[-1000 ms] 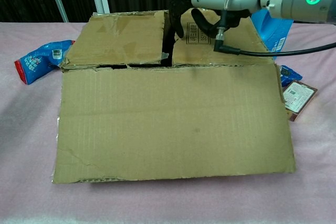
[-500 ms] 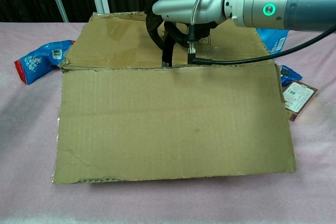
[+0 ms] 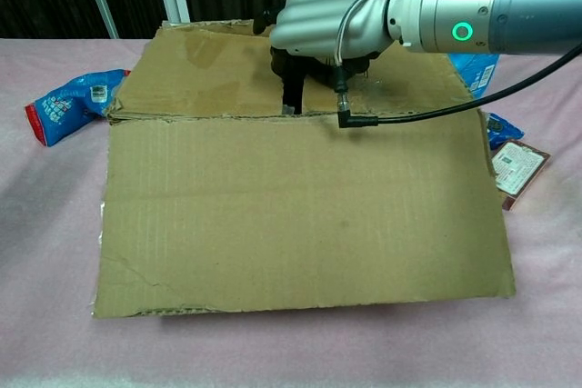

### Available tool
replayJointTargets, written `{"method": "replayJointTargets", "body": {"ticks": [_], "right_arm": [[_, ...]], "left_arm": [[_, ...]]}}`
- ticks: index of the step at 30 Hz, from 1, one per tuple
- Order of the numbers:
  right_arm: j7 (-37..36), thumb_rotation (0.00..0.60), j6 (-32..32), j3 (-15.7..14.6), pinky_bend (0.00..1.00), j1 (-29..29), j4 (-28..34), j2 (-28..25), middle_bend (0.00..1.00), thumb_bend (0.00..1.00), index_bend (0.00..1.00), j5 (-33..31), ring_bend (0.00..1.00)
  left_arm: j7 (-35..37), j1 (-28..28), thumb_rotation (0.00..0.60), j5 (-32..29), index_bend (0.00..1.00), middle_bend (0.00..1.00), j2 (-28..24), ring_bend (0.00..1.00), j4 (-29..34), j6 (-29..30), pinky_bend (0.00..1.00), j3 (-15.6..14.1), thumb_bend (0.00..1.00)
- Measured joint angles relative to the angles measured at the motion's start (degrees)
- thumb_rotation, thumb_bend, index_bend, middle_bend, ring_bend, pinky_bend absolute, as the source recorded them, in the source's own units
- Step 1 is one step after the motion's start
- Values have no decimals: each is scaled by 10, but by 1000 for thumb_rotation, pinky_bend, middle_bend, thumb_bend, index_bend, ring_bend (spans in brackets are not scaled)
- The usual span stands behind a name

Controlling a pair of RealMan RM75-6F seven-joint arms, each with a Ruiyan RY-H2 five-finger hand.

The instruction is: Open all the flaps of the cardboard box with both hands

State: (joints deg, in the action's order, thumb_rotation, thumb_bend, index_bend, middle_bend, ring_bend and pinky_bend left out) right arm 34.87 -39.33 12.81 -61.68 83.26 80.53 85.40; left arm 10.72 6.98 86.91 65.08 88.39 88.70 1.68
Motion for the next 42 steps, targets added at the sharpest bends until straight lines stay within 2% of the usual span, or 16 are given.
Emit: {"method": "replayJointTargets", "body": {"ticks": [13,26,35,37,39,42], "right_arm": [[47,600,-15,-1,212,0,48,-50,456,1000,631,-13,106],[76,600,-32,17,212,7,127,-137,444,1000,631,-52,105],[92,600,-33,17,212,15,166,-199,432,1000,631,-77,103],[93,600,-33,15,212,17,172,-211,403,975,618,-81,91],[96,600,-35,14,212,20,178,-224,327,862,543,-85,62],[103,600,-41,10,212,25,187,-244,248,771,456,-87,33]], "left_arm": [[-8,-2,600,4,0,28,2,0,-1,-1,58,3,270],[-12,-4,600,7,0,29,3,0,0,-2,58,5,270],[-16,-6,600,11,0,29,4,0,-1,0,58,5,271],[-18,-6,600,12,0,29,4,0,-1,1,58,5,271],[-19,-7,600,13,0,29,4,0,-1,1,58,5,271],[-23,-8,600,15,0,29,4,0,-1,2,58,5,271]]}}
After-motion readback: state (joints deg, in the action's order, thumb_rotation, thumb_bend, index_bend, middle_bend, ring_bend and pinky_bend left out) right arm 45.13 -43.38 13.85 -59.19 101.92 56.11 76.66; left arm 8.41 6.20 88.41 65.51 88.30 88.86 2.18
